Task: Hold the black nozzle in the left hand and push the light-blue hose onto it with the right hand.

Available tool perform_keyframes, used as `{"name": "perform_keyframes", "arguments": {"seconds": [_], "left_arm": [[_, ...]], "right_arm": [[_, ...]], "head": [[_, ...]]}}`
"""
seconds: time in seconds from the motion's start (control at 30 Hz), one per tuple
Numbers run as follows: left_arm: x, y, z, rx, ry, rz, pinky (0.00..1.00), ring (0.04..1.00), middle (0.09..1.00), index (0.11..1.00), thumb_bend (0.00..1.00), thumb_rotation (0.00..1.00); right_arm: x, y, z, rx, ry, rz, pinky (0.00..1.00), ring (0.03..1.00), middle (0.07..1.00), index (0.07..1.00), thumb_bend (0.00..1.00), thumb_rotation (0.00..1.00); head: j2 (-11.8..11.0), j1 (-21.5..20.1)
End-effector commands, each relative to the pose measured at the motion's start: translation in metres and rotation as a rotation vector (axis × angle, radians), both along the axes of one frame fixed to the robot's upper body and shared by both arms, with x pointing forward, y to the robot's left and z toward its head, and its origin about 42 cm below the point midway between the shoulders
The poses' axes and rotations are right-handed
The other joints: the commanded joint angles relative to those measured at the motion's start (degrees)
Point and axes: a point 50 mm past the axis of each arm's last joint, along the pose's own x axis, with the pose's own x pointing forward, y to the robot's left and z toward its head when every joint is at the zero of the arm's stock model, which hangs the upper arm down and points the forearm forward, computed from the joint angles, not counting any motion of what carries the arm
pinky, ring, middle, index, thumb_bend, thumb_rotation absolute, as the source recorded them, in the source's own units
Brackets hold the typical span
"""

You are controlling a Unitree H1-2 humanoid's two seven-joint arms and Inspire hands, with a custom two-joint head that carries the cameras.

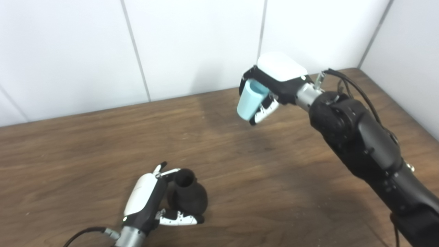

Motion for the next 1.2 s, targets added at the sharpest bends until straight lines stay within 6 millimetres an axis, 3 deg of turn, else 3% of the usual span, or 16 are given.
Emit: {"name": "perform_keyframes", "arguments": {"seconds": [0.0, 0.53, 0.87, 1.17], "left_arm": [[-0.019, 0.007, -0.039, 0.125, 0.184, 0.022, 1.0, 0.633, 0.501, 0.488, 0.52, 0.0], [-0.024, -0.013, -0.034, 0.121, 0.178, 0.068, 1.0, 0.697, 0.508, 0.483, 0.52, 0.0], [-0.021, -0.024, -0.032, 0.129, 0.164, 0.069, 1.0, 0.68, 0.49, 0.495, 0.52, 0.0], [-0.019, -0.028, -0.03, 0.129, 0.157, 0.057, 1.0, 0.672, 0.489, 0.495, 0.52, 0.0]], "right_arm": [[-0.006, 0.005, 0.025, 0.007, -0.081, 0.048, 0.3, 0.425, 0.497, 0.513, 0.5, 0.0], [-0.052, 0.032, 0.024, 0.117, -0.008, 0.248, 0.34, 0.416, 0.481, 0.506, 0.5, 0.0], [-0.066, 0.03, 0.019, 0.193, 0.035, 0.285, 0.31, 0.439, 0.503, 0.512, 0.5, 0.0], [-0.066, 0.036, 0.01, 0.198, 0.032, 0.314, 0.31, 0.433, 0.502, 0.512, 0.5, 0.0]], "head": [[0.0, 0.8], [1.9, 9.4], [3.3, 11.0], [3.8, 11.4]]}}
